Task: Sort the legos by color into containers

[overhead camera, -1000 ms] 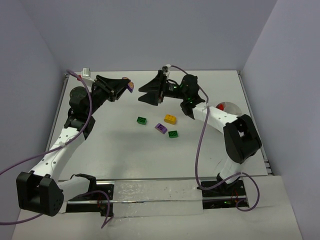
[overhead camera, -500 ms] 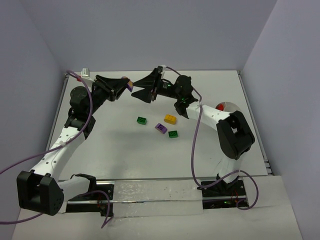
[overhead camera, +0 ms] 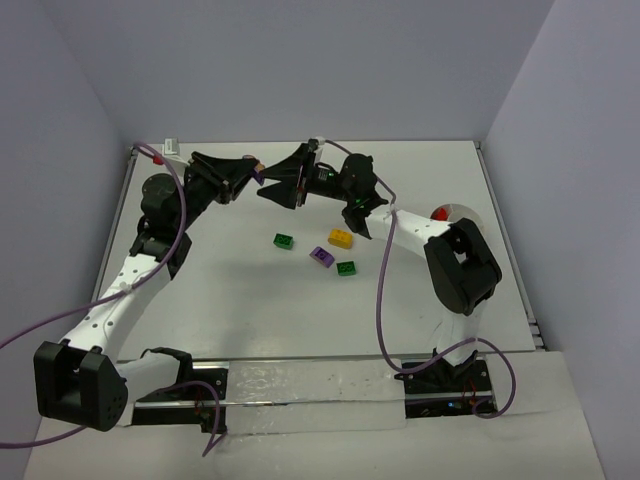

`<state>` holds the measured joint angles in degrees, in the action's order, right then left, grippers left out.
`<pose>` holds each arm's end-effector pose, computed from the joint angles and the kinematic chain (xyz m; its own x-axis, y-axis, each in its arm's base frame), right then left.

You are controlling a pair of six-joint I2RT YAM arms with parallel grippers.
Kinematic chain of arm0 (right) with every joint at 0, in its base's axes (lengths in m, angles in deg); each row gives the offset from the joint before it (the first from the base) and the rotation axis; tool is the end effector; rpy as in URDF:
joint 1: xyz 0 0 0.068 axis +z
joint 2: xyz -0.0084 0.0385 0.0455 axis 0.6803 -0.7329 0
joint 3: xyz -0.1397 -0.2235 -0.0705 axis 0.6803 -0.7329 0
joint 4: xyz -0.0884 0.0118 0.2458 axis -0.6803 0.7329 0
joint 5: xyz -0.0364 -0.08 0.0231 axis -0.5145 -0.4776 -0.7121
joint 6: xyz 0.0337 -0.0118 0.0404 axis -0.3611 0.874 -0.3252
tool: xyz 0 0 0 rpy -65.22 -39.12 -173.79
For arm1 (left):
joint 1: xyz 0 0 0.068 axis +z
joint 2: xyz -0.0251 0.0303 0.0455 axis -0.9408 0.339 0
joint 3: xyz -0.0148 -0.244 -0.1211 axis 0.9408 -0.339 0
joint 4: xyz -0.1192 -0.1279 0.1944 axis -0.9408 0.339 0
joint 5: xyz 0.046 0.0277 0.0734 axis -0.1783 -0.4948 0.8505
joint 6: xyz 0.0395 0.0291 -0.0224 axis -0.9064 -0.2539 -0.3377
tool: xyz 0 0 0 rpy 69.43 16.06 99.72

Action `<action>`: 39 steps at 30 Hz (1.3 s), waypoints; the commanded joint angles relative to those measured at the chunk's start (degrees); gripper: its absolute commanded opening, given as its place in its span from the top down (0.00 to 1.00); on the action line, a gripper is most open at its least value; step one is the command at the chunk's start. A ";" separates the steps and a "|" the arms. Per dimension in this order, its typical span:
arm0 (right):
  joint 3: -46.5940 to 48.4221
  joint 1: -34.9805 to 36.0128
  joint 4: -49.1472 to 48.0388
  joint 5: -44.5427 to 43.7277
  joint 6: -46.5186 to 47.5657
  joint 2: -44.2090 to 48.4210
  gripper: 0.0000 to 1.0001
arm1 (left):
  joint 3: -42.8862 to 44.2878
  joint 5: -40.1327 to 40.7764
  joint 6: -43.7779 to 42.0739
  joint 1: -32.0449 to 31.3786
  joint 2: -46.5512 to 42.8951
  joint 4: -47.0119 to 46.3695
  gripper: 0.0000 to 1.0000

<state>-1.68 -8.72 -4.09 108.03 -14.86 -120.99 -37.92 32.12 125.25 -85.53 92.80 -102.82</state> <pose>0.3356 0.2585 0.3117 -0.9883 0.1490 0.0333 0.0021 -0.2053 0.9787 0.2578 -0.0821 0.3559 -0.5218 -0.8208 -0.2325 0.1797 0.1607 -0.9705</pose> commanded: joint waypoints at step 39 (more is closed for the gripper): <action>5.66 -3.00 4.53 3.68 15.04 1.57 1.00 | -2.29 -1.74 -0.64 -1.02 -1.49 0.82 0.27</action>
<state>-0.13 -10.22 -0.49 109.98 -5.59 -121.05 -39.84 31.82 126.51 -86.35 92.75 -102.69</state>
